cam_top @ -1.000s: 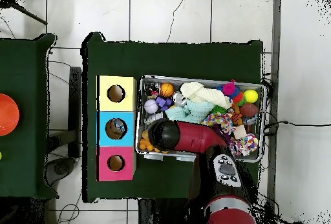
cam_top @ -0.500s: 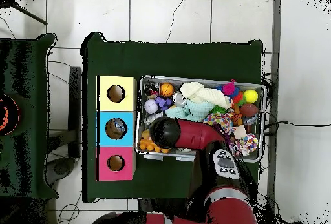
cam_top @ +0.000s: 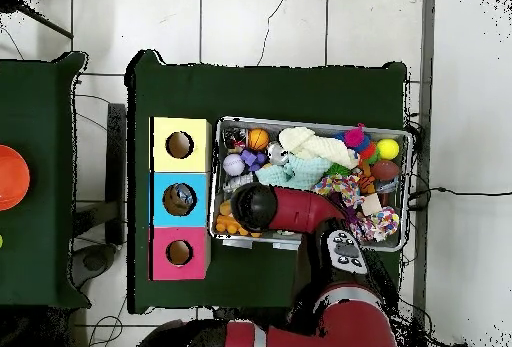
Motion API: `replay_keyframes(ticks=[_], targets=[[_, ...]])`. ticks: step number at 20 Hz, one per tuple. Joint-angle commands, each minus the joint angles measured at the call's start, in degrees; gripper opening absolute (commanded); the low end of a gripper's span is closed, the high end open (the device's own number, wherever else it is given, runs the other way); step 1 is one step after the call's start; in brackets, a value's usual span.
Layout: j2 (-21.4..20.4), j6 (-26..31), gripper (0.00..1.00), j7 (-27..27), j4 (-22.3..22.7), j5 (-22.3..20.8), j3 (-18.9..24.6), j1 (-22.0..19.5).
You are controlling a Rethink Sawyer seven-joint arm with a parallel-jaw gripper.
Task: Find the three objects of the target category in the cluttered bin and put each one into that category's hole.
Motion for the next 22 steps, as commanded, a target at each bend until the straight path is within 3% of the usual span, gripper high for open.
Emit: replay_keyframes(ticks=[1, 8, 9, 22], targets=[[2.76, -3.5, 1.0, 5.81, -3.69, -1.54, 3.24, 0.63], [3.24, -4.63, 1.0, 6.39, -4.05, -1.79, 2.66, 1.39], [3.2, -5.59, 0.0, 6.56, -4.14, -2.01, 2.33, 1.67], [2.79, -5.06, 0.0, 5.94, -4.05, -1.54, 2.05, 1.79]])
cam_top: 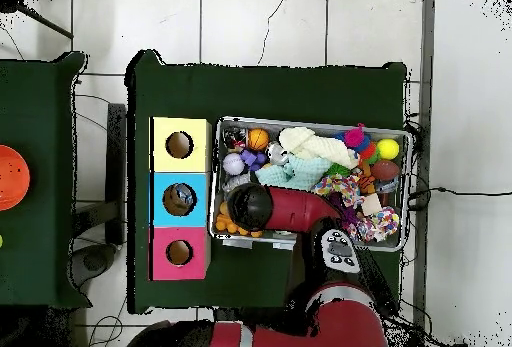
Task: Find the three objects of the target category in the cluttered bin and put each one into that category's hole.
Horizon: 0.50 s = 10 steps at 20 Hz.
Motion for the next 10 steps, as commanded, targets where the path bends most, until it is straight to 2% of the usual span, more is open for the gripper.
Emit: replay_keyframes(ticks=[1, 6, 10], targets=[[2.57, -2.5, 0.0, 5.44, -3.92, -1.65, 3.2, 0.31], [1.71, -0.91, 0.0, 5.63, -3.9, -1.16, 2.79, 0.42], [-3.39, 4.57, 0.0, 4.55, -1.86, -0.49, 2.73, 0.18]])
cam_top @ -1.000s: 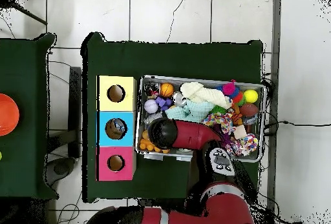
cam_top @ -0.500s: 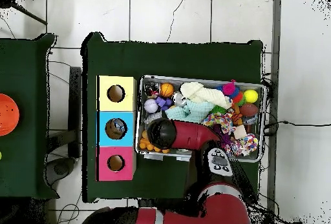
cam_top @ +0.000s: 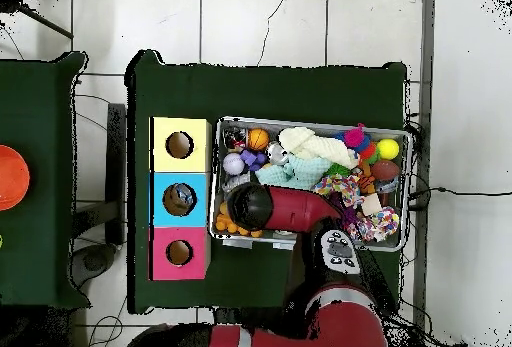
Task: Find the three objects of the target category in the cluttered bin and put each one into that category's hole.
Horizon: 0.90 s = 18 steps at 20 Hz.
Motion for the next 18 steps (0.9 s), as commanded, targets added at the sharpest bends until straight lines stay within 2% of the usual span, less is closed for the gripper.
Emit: replay_keyframes(ticks=[1, 6, 9, 12, 18], targets=[[-4.66, 6.26, 0.0, 4.16, -0.93, -0.3, 2.86, -0.01], [-11.79, 17.79, 0.0, 2.44, -0.16, 0.58, 2.02, 0.44], [-14.0, 22.77, 0.0, 2.06, -0.82, 0.51, 1.88, 0.52], [-15.3, 26.23, 0.0, 1.72, -1.49, 0.27, 2.28, 0.22], [-16.09, 28.65, 0.0, 1.7, -1.96, -0.21, 3.47, -0.81]])
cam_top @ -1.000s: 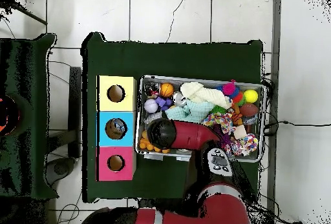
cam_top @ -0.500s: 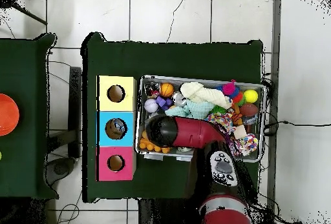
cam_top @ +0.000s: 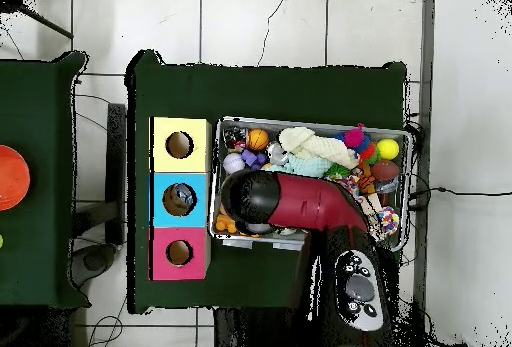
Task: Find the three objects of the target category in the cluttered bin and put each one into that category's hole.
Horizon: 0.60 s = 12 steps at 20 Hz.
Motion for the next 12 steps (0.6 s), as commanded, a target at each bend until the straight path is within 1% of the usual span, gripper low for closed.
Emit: replay_keyframes(ticks=[1, 8, 9, 12], targets=[[-2.59, 6.67, 0.0, 1.67, -2.03, -0.12, 3.64, -1.22], [-2.45, 5.5, 0.0, 1.64, -1.29, -0.07, 4.26, -1.88], [-1.93, 3.97, 0.0, 1.66, -0.85, -0.23, 4.37, -2.1], [1.83, -2.7, 0.0, 1.47, 0.29, -0.74, 5.62, -3.55]])
